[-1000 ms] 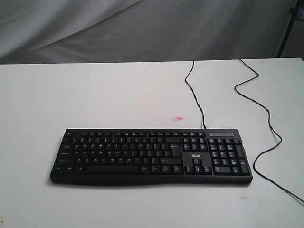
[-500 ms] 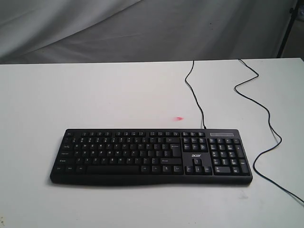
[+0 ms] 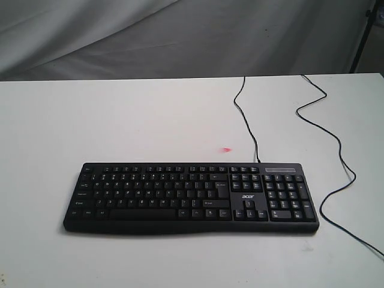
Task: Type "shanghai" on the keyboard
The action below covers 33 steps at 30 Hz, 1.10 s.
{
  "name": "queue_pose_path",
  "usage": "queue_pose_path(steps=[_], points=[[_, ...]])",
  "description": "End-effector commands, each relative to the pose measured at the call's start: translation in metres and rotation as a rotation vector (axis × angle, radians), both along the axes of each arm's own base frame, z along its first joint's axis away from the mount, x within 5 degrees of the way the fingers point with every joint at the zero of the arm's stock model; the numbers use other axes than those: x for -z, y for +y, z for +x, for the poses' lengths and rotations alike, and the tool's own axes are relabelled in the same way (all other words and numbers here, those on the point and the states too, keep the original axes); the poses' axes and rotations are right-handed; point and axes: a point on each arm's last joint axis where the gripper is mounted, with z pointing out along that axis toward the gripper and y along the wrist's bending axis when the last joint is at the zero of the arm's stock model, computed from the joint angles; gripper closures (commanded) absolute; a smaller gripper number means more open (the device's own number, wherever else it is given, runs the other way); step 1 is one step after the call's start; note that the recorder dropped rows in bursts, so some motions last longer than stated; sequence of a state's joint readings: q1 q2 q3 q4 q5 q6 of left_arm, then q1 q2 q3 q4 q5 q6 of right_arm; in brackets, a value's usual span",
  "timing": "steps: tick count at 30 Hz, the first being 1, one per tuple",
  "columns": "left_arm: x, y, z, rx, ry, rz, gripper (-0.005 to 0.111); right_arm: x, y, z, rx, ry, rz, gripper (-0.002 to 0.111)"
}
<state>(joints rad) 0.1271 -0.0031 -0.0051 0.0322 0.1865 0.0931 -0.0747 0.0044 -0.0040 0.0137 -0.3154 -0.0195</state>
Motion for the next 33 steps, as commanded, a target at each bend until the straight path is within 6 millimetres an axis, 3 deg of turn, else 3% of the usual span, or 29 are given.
queue_pose_path(steps=[1, 6, 11, 14, 22, 26, 33], points=[[0.002, 0.000, 0.000, 0.004, 0.005, -0.004, 0.106, 0.000, 0.000, -0.001, 0.006, -0.013, -0.007, 0.108], [0.002, 0.000, 0.000, 0.004, 0.005, -0.004, 0.106, -0.003, 0.000, -0.002, 0.007, -0.053, -0.010, 0.108], [0.002, 0.000, 0.000, 0.004, 0.005, -0.004, 0.106, -0.010, 0.000, -0.006, -0.074, -0.154, 0.145, 0.108], [0.002, 0.000, 0.000, 0.004, 0.005, -0.004, 0.106, -0.012, 0.003, -0.005, -0.090, -0.104, 0.105, 0.108], [0.002, 0.000, 0.000, 0.004, 0.005, -0.004, 0.106, -0.048, 0.008, -0.012, -0.163, -0.133, 0.141, 0.108], [0.002, 0.000, 0.000, 0.004, 0.005, -0.004, 0.106, -0.081, 0.016, 0.014, -0.261, 0.002, 0.129, 0.108], [0.002, 0.000, 0.000, 0.004, 0.005, -0.004, 0.106, -0.115, 0.024, 0.064, -0.377, 0.214, 0.142, 0.108]])
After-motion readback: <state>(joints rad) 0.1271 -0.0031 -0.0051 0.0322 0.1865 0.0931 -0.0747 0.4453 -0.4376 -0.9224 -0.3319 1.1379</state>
